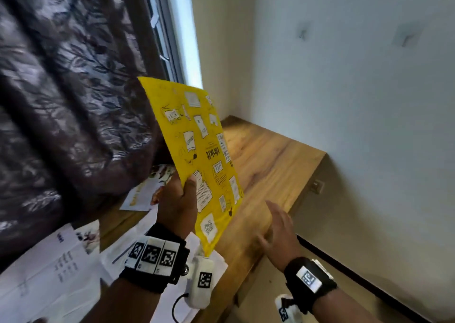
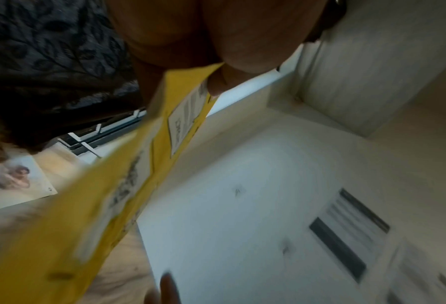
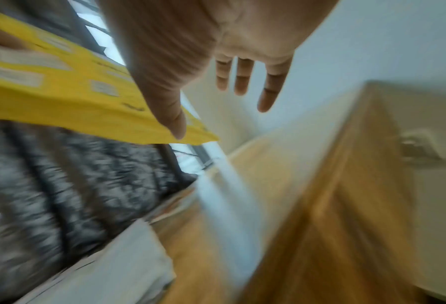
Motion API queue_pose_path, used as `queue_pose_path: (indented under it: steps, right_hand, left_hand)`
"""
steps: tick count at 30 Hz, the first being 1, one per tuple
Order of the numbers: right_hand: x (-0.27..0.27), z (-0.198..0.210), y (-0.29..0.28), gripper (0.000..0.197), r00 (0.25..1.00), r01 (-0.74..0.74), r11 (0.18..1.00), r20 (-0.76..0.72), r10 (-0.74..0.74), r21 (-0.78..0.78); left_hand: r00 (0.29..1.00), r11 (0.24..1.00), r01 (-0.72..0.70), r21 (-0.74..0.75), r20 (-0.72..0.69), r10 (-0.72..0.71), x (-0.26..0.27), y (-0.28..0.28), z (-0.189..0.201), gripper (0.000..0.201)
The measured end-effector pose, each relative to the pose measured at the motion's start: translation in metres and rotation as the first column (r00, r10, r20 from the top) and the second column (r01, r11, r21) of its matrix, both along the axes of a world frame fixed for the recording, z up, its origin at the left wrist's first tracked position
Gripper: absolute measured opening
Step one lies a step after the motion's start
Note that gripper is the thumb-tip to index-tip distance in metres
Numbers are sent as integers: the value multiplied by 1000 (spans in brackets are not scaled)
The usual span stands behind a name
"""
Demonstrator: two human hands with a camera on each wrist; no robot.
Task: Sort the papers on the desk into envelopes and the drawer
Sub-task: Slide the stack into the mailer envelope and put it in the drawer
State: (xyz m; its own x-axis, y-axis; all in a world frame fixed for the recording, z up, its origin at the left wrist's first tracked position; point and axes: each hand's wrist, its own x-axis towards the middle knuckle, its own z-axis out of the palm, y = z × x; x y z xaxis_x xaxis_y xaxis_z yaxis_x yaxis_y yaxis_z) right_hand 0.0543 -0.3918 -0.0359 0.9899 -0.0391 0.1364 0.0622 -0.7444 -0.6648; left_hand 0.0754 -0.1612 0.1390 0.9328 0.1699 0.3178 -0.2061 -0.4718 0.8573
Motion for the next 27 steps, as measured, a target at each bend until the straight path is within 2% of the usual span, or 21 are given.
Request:
queue_pose_path:
  steps: [2, 3, 5, 7, 9, 10, 12, 13, 16, 18, 20, 22, 24, 27]
  right_hand:
    - [1, 35, 30, 105, 964, -201, 966, 144, 224, -162]
    - [2, 49, 47, 103, 934, -258, 935, 186, 306, -241]
    - [9, 64, 74, 85, 889, -293, 920, 281, 363, -262]
    - [21, 71, 101, 61, 859, -338, 932, 359, 364, -135]
    - [31, 73, 122, 44, 830, -405, 914, 434, 351, 35]
    - [33, 76, 133, 41, 831, -438, 890, 434, 348, 125]
    - [40, 76, 158, 38, 870, -467, 825, 329, 366, 318]
    - [42, 77, 169, 35, 893, -448, 788, 248, 375, 423]
    - [46, 84, 202, 32, 908, -343, 632, 72, 413, 695]
    - [48, 90, 230, 26, 883, -280, 530, -2, 469, 800]
    - [47, 94, 252, 26, 826, -207, 454, -94, 556, 867]
    - [53, 85, 268, 27, 755, -166, 461, -189, 628, 872]
    - [65, 66, 283, 25, 725, -156, 549, -282, 628, 821]
    - [81, 37, 299, 26, 677, -162, 652, -397, 619, 741]
  left_hand:
    - [990, 982, -130, -136, -67, 122, 3, 18, -2, 34]
    - [980, 958, -190, -213, -103, 172, 1, 27, -2, 29]
    - [959, 893, -280, -352, -135, 248, -4, 41, -3, 33]
    - [945, 833, -327, -447, -147, 292, -16, 60, 3, 27]
    - [961, 816, -273, -509, -117, 249, -26, 80, 8, 31]
    - [968, 804, -247, -541, -103, 228, -34, 89, 14, 35]
    - [961, 779, -255, -572, -58, 271, -49, 116, 21, 47]
    - [951, 793, -262, -551, -5, 310, -59, 126, 24, 54]
    - [904, 887, -358, -292, 129, 408, -84, 147, 25, 69]
    - [861, 884, -457, -100, 199, 468, -97, 163, 16, 62]
    - [846, 865, -499, 49, 244, 474, -102, 176, 0, 49]
    - [841, 840, -524, 142, 240, 484, -103, 181, -19, 40]
    - [847, 817, -532, 223, 164, 506, -103, 182, -44, 39]
    - [843, 819, -447, 360, -137, 520, -99, 181, -87, 47]
